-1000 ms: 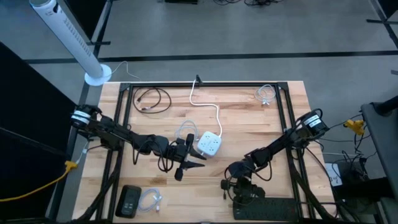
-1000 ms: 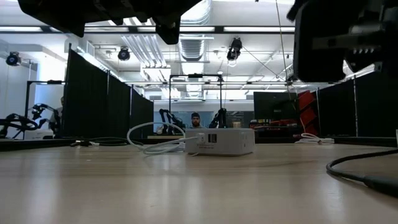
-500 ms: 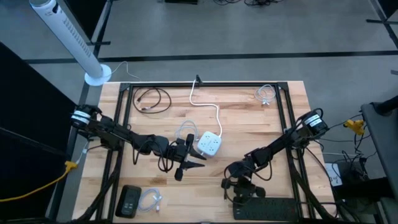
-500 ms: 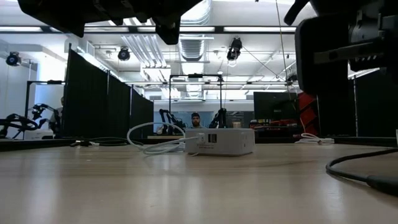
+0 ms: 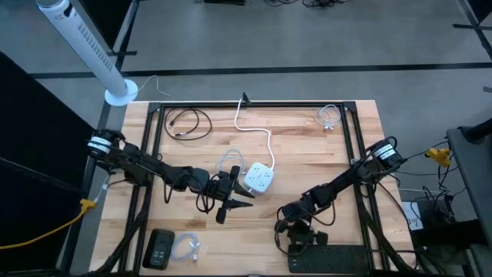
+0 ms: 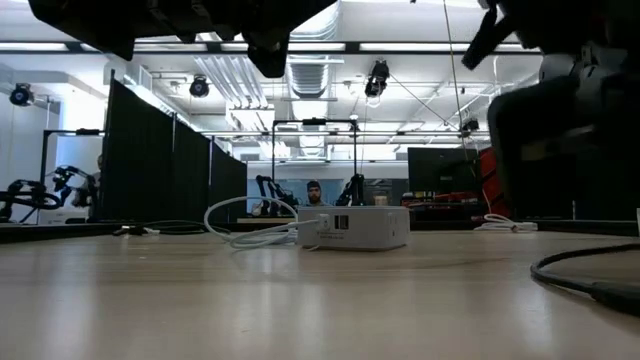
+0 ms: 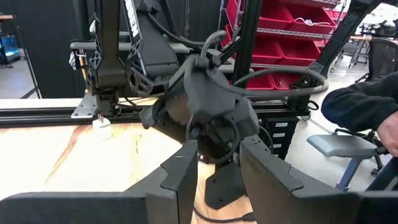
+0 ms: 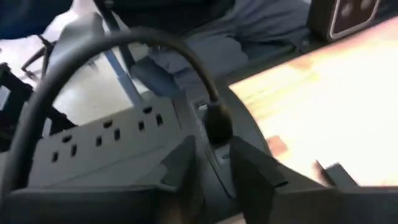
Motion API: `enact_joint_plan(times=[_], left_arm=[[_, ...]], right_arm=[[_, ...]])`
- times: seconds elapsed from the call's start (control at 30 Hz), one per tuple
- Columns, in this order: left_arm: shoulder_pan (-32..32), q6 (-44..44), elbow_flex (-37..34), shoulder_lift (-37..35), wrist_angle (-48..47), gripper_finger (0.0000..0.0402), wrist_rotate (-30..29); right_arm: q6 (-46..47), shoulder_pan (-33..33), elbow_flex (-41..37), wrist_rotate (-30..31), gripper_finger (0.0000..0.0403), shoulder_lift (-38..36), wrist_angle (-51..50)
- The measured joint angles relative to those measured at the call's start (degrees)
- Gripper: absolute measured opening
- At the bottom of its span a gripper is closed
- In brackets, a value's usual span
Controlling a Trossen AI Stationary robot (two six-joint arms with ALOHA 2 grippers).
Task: Plug in charger cables
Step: Insert the white charger cable into the charger adapter
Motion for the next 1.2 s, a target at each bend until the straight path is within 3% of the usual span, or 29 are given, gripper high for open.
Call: enact_joint_plan(times=[0.1,0.23,0.4,0.6,0.7,0.83,1.0,1.2], left_arm=[[0.0,-0.1,0.0,-0.4,-0.5,0.0104,0.0],[0.0,-0.1,0.0,-1.2,-1.0,0.0105,-0.1],[0.0,-0.1,0.0,-2.5,-1.6,0.0103,-0.1],[0.0,-0.1,0.0,-3.1,-3.0,0.0104,-0.1],[0.0,-0.1,0.0,-3.1,-5.6,0.0103,-0.1],[0.0,-0.1,0.0,-3.1,-7.6,0.0105,0.0],[-0.1,1.1,0.0,-3.1,-8.2,0.0103,0.0],[-0.1,1.8,0.0,-3.1,-12.1,0.0109,0.0]], right_arm=[[0.0,-0.2,0.4,-0.2,0.0134,0.0,-1.1],[-2.6,-0.3,1.9,3.7,0.0167,-1.8,-5.7],[-8.1,-0.5,4.4,14.3,0.0178,-6.2,-14.8],[-7.8,-0.9,7.1,29.1,0.017,-12.0,-26.5],[-1.4,-1.7,9.0,37.7,0.0169,-14.8,-35.6],[16.1,-4.0,11.8,47.8,0.0175,-18.2,-49.6],[27.6,-8.2,12.9,49.9,0.0188,-21.3,-68.1],[21.5,-11.1,10.7,49.7,0.0201,-22.3,-78.6]])
